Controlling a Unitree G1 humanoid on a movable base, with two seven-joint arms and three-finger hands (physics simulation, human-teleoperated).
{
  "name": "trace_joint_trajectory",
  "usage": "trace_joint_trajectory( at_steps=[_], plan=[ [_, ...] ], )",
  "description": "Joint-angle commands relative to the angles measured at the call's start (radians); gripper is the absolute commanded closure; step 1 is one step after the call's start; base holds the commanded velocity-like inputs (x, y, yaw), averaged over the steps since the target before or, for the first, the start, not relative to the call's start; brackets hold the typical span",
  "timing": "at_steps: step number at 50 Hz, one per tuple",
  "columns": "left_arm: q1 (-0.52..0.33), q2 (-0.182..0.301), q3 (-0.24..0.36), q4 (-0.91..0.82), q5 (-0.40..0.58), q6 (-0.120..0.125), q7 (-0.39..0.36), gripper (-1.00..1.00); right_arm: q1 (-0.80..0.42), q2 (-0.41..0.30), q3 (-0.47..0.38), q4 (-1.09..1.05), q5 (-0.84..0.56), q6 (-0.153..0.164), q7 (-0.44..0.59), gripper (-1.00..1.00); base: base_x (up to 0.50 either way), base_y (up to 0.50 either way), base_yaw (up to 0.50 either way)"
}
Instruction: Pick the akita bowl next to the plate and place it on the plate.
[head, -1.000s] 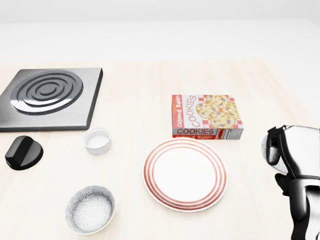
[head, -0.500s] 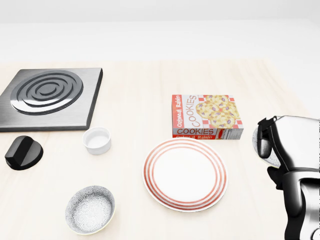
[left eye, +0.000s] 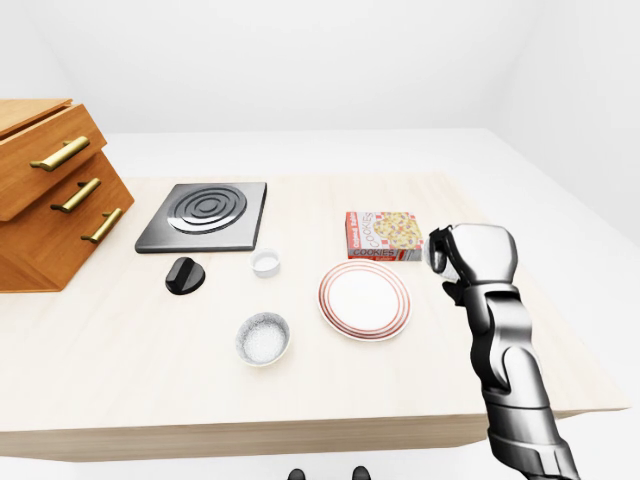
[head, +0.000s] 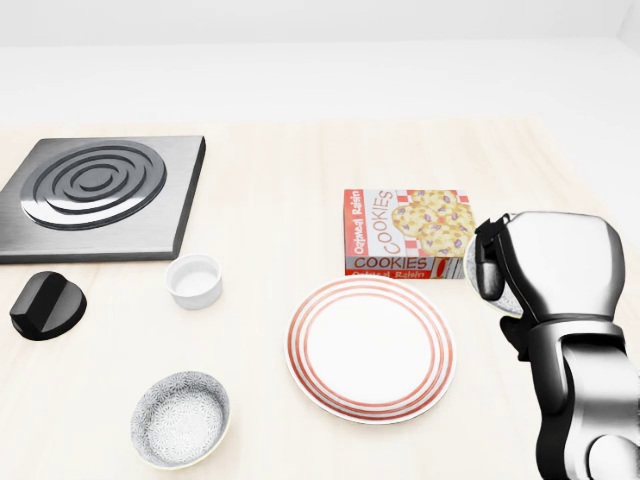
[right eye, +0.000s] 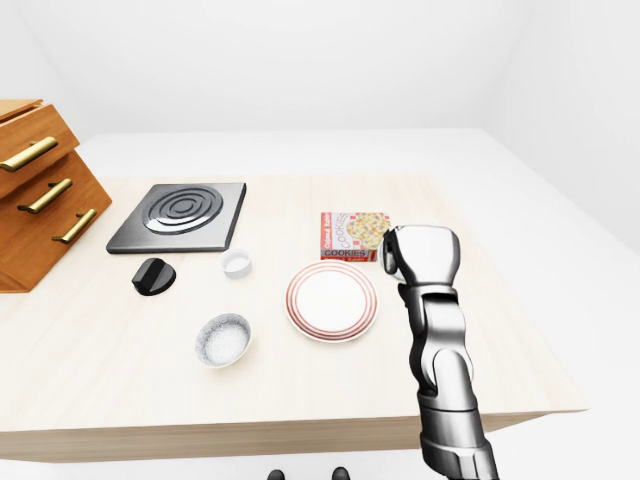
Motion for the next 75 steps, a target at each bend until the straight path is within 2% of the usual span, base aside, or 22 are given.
trace_joint_trajectory(
  at_steps=[1, 39, 75],
  plan=[
    [-0.002, 0.001, -0.001, 0.0, 0.0, 0.0, 0.001, -1.0, -0.037, 0.016, 0.028, 0.003, -0.028, 0.0, 0.008, 1.0, 0.0, 0.0, 0.0],
    [0.001, 0.002, 0.003, -0.004, -0.003, 0.0, 0.003, -1.0, -0.076, 0.08, 0.115, 0.091, -0.071, 0.0, -0.026, 1.0, 0.0, 0.0, 0.0],
    [-0.005, 0.005, -0.005, 0.011, -0.003, 0.0, 0.005, -1.0, -0.107, 0.125, 0.164, 0.174, -0.082, 0.0, -0.062, 1.0, 0.0, 0.0, 0.0]
  ],
)
